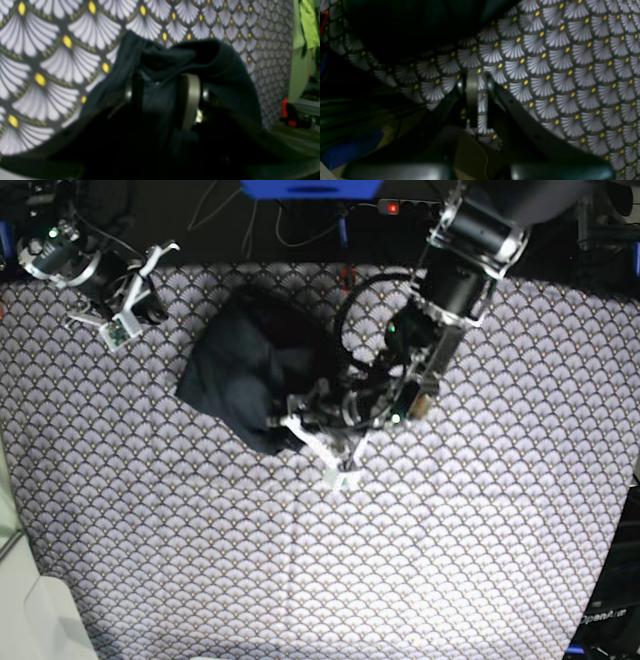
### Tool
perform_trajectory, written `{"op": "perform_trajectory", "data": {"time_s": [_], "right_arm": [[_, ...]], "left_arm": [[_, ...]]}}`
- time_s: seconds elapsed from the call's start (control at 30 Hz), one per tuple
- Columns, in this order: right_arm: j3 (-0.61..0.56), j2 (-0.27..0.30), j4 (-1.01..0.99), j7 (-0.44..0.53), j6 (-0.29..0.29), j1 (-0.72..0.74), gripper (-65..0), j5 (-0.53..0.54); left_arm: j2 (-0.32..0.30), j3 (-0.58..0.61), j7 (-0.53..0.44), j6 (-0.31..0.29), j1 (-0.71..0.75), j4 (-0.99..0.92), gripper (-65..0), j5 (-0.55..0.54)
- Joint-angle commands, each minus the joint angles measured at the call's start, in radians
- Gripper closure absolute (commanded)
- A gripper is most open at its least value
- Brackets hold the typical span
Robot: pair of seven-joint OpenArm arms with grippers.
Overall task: Fold the T-shirt properly
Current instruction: 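Grasp the bundle's corner with the left gripper and rotate it, then press the bundle's sides with both grippers to square it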
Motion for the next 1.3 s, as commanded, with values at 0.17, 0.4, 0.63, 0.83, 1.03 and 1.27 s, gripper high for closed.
{"op": "perform_trajectory", "data": {"time_s": [0.17,0.4,0.63,0.83,1.03,1.27], "right_arm": [[0.008,0.011,0.014,0.023,0.005,0.006,-2.8,0.012],[0.008,0.030,0.014,0.015,0.005,0.081,-2.8,0.010],[0.004,0.085,-0.011,-0.006,0.005,0.191,-2.8,0.010],[0.000,0.116,-0.161,-0.031,0.005,0.345,-2.8,0.012],[-0.010,0.122,-0.366,-0.029,0.005,0.492,-2.8,-0.019],[-0.101,0.074,-0.509,0.020,0.005,0.566,-2.8,-0.122]], "left_arm": [[-0.057,-0.008,0.076,0.005,-0.044,0.110,-23.8,-0.001],[-0.141,-0.125,0.173,0.053,0.109,0.348,-23.8,-0.001],[-0.164,-0.327,0.342,0.077,0.290,0.601,-23.8,-0.001],[-0.136,-0.343,0.359,0.077,0.425,0.670,-23.8,0.007],[-0.098,-0.343,0.308,0.079,0.461,0.624,-23.8,0.008],[-0.015,-0.338,0.303,0.079,0.412,0.538,-23.8,0.008]]}}
